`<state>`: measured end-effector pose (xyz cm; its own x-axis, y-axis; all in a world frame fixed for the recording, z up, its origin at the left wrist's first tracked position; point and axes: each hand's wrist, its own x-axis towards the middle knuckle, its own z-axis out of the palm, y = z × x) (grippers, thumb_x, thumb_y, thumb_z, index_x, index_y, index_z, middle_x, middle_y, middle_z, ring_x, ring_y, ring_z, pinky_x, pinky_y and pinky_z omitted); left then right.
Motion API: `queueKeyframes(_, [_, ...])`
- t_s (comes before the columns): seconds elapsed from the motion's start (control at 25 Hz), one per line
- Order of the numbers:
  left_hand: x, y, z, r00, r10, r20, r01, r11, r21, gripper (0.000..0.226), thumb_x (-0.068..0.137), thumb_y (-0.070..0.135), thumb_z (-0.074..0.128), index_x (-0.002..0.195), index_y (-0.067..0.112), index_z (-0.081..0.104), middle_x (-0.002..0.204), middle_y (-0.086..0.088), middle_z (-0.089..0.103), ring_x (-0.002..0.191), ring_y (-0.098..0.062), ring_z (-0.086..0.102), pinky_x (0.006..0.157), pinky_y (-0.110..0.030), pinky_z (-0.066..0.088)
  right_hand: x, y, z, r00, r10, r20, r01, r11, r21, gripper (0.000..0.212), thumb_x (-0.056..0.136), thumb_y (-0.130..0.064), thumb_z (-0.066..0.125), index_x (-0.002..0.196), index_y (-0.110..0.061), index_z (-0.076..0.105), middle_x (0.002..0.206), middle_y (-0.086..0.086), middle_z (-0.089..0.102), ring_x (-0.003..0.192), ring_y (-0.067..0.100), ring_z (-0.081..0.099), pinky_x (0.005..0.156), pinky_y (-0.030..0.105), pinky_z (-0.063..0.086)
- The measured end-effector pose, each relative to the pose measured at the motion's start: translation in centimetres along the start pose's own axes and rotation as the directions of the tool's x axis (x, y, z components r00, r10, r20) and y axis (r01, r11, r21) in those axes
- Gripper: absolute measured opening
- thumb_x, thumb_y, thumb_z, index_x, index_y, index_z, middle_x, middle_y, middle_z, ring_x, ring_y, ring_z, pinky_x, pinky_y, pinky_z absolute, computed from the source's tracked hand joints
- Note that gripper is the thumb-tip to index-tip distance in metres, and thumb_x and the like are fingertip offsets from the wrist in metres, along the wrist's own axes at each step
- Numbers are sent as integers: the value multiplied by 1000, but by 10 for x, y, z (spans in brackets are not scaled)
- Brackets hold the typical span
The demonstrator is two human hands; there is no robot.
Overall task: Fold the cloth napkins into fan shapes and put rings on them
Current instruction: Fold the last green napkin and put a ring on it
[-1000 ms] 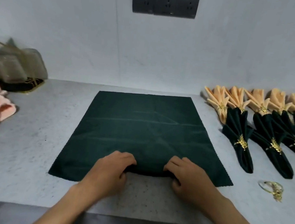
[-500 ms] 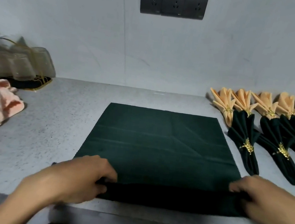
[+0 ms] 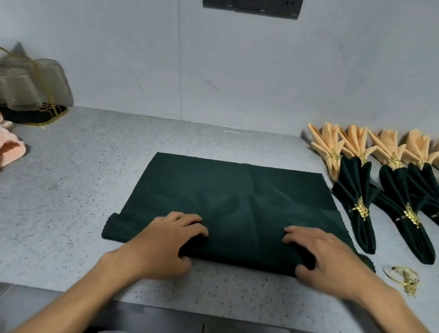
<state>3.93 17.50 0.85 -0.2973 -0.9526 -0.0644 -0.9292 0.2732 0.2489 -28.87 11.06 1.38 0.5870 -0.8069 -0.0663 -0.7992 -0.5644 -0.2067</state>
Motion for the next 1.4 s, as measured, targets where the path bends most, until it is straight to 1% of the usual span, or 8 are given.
queueKeyframes(0.2, [-34, 6, -3, 998, 32, 57, -31, 999, -24, 57, 80, 65, 22, 123, 44, 51, 134, 31, 39, 119, 2, 37, 101, -26, 29, -34, -10, 14, 997, -78, 0, 78, 996, 35, 43, 85, -48, 36, 123, -43, 57, 138, -33, 40, 128, -8, 34, 108, 23, 32])
queueKeyframes(0.36, [-3, -34, -11, 997, -76, -10, 77, 995, 70, 47, 94, 43, 50, 140, 35, 43, 141, 18, 43, 127, -10, 40, 110, -37, 32, 2, 7, -8, 996, -1, -90, 3, 1000, 25, 43, 86, -19, 56, 126, -34, 54, 130, -19, 53, 120, 11, 49, 104, 36, 40])
queueKeyframes(0.44, [14, -70, -24, 980, -185, 69, 179, 980, 84, 57, 88, 49, 62, 140, 37, 42, 137, 15, 46, 122, -12, 45, 107, -36, 36, 27, 20, -21, 993, 110, 49, -103, 986, -132, 53, 83, -33, 60, 134, -33, 43, 129, -12, 51, 119, 17, 49, 102, 36, 38])
queueKeyframes(0.56, [21, -108, -39, 960, -229, 164, 254, 954, -156, 23, 75, 46, 80, 87, 41, 60, 93, 11, 57, 80, -6, 56, 77, -26, 47, 42, 34, -27, 966, 182, 181, -157, 977, -148, 30, 78, -48, 63, 98, -29, 52, 95, -6, 57, 95, 15, 52, 86, 32, 41])
queueKeyframes(0.68, [15, -123, -43, 968, -181, 171, 232, 907, -352, 34, 73, 30, 82, 63, 22, 51, 76, 8, 53, 66, -8, 49, 63, -26, 41, 38, 46, -28, 974, 126, 186, -117, 991, -57, 25, 77, -41, 68, 77, -23, 50, 84, -7, 54, 88, 11, 48, 80, 31, 42])
queueKeyframes(0.92, [49, -141, -69, 957, -281, -72, 189, 791, -581, 17, 82, -5, 72, 85, 8, 62, 75, 1, 66, 68, -16, 63, 65, -23, 49, 76, 69, -62, 988, 153, -3, -149, 968, 201, 20, 83, -15, 72, 79, -29, 59, 81, -7, 63, 78, 10, 60, 69, 29, 46])
queueKeyframes(1.08, [86, -160, -53, 896, -436, -83, 308, 746, -591, 13, 83, 2, 74, 84, 15, 74, 98, 2, 74, 92, -17, 70, 86, -37, 55, 119, 85, -54, 956, 294, -18, -286, 942, 175, 19, 84, -11, 68, 82, -28, 59, 88, -4, 65, 84, 17, 60, 69, 26, 42])
queueKeyframes(1.4, [93, -179, -33, 783, -594, -185, 349, 665, -660, 4, 87, 13, 74, 86, 17, 76, 90, -1, 75, 87, -19, 70, 85, -37, 57, 140, 97, -26, 841, 524, -134, -479, 837, 266, 22, 94, -25, 64, 106, -8, 72, 114, 12, 68, 102, 28, 61, 85, 29, 44])
